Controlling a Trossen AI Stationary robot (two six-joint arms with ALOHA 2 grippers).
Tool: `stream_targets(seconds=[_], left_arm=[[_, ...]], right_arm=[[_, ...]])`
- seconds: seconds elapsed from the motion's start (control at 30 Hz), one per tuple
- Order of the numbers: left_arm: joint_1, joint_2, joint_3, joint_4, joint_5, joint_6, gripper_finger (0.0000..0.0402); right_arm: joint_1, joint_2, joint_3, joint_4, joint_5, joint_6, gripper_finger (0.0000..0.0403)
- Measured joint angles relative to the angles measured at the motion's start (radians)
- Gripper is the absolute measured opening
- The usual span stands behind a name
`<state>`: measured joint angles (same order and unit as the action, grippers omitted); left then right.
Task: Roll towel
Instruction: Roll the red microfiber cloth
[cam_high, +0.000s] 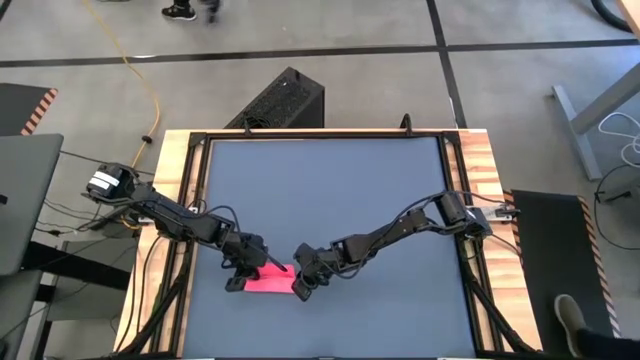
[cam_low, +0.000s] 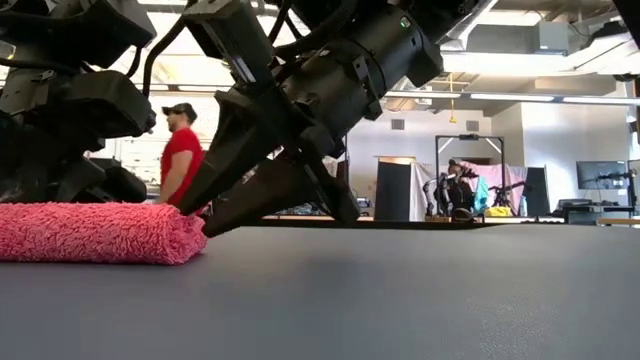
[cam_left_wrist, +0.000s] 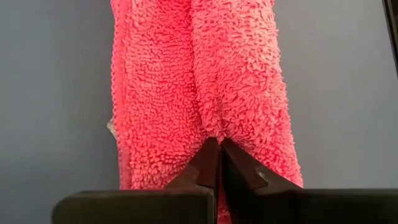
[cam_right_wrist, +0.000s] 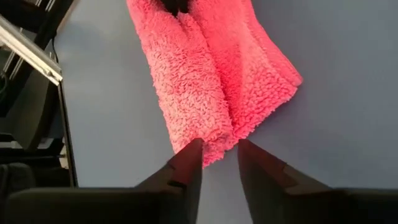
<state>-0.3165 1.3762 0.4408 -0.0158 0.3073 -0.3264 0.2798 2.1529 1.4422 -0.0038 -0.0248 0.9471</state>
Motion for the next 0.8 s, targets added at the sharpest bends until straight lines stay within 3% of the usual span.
stream_targets(seconds=[0.33, 0.47, 0.67, 0.8], left_arm=[[-0.004, 0.000, 0.000, 0.011, -0.001, -0.002, 0.0000], [-0.004, 0.000, 0.000, 0.019, 0.001, -0.008, 0.0000], [-0.004, 0.001, 0.001, 0.029, 0.010, -0.020, 0.0000], [-0.004, 0.001, 0.001, 0.032, 0.029, -0.042, 0.0000]], right_arm=[[0.027, -0.075, 0.001, -0.074, 0.023, -0.121, 0.0225], [0.071, -0.090, 0.002, -0.051, 0.092, -0.239, 0.0229], [0.158, -0.064, 0.001, 0.010, 0.243, -0.611, 0.0225], [0.177, -0.041, 0.000, 0.039, 0.359, -0.773, 0.0225]])
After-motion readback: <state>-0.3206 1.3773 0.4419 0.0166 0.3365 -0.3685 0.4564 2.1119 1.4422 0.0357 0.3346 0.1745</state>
